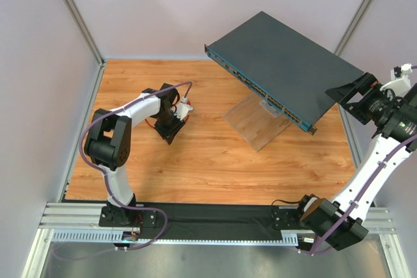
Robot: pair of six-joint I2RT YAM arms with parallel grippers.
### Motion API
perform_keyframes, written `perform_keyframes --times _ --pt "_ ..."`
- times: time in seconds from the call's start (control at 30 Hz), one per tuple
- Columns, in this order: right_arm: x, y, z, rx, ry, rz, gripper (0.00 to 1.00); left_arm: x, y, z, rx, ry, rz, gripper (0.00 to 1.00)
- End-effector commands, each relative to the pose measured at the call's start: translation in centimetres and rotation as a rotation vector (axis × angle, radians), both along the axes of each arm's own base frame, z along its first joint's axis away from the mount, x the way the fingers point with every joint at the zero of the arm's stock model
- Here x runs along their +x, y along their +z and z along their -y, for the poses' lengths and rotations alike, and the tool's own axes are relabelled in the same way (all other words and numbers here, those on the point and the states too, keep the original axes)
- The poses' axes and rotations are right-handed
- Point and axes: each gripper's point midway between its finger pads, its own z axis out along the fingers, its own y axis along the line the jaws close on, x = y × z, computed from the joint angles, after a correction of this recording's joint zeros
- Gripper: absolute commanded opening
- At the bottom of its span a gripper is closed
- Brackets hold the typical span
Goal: Insert the plug into the switch port
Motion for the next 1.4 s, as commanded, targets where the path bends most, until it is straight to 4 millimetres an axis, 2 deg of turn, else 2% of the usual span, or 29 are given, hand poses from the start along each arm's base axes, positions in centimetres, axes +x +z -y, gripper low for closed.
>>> perform_keyframes --times 0.0,0.17,0.23,0.27,0.43,0.53,0.7,0.8,0.97,1.03,1.1,1.13,1.17,1.2,1.3,1.37 --pt "-0.6 2.6 0.2 -0.103 -0.013 0.065 1.0 2.0 0.1 0.2 0.011 -0.008 0.05 0.48" --pt "-0.8 4.4 -0.1 -0.135 -0.004 0.105 1.0 4.1 -0.4 0.6 0.014 0.001 0.085 0.57" --pt "-0.7 4.7 -0.3 -0.125 0.006 0.115 1.0 5.2 -0.6 0.9 0.013 0.0 0.094 0.58" --pt "-0.7 4.9 -0.4 -0.126 0.008 0.119 1.0 5.5 -1.1 1.1 0.014 0.001 0.09 0.58" --pt "-0.6 5.0 -0.5 -0.12 0.021 0.129 1.0 7.6 -0.4 3.2 -0.069 0.001 0.118 0.57" --pt "-0.7 5.2 -0.7 -0.116 0.032 0.137 1.0 7.8 -0.5 3.9 -0.097 0.004 0.098 0.52" --pt "-0.7 5.9 -1.1 -0.118 0.05 0.165 1.0 6.2 0.0 4.7 -0.159 -0.001 0.072 0.32" --pt "-0.5 6.7 -1.4 -0.118 0.073 0.203 1.0 4.3 -0.2 4.6 -0.168 0.005 0.041 0.27" --pt "-0.3 7.9 -2.0 -0.152 0.103 0.241 1.0 3.3 -0.3 4.0 -0.154 0.03 0.038 0.22" --pt "-0.2 8.2 -2.4 -0.179 0.125 0.254 1.0 3.1 -0.4 3.9 -0.153 0.033 0.041 0.13" --pt "0.0 8.9 -3.4 -0.214 0.166 0.279 1.0 3.2 0.3 4.1 -0.17 0.047 0.048 0.09" --pt "0.2 9.0 -3.5 -0.249 0.177 0.285 1.0 3.3 1.0 4.3 -0.185 0.051 0.056 0.02" --pt "0.4 9.5 -3.9 -0.281 0.196 0.301 1.0 3.3 1.6 4.8 -0.217 0.053 0.051 0.0" --pt "0.7 9.4 -5.0 -0.304 0.229 0.298 0.99 3.5 2.6 5.2 -0.24 0.067 0.053 0.0" --pt "1.1 9.9 -7.4 -0.39 0.33 0.34 0.97 3.4 6.7 7.2 -0.392 0.063 0.065 0.0" --pt "0.9 10.4 -9.4 -0.432 0.418 0.389 0.95 2.3 11.0 8.9 -0.548 0.033 0.073 0.0"
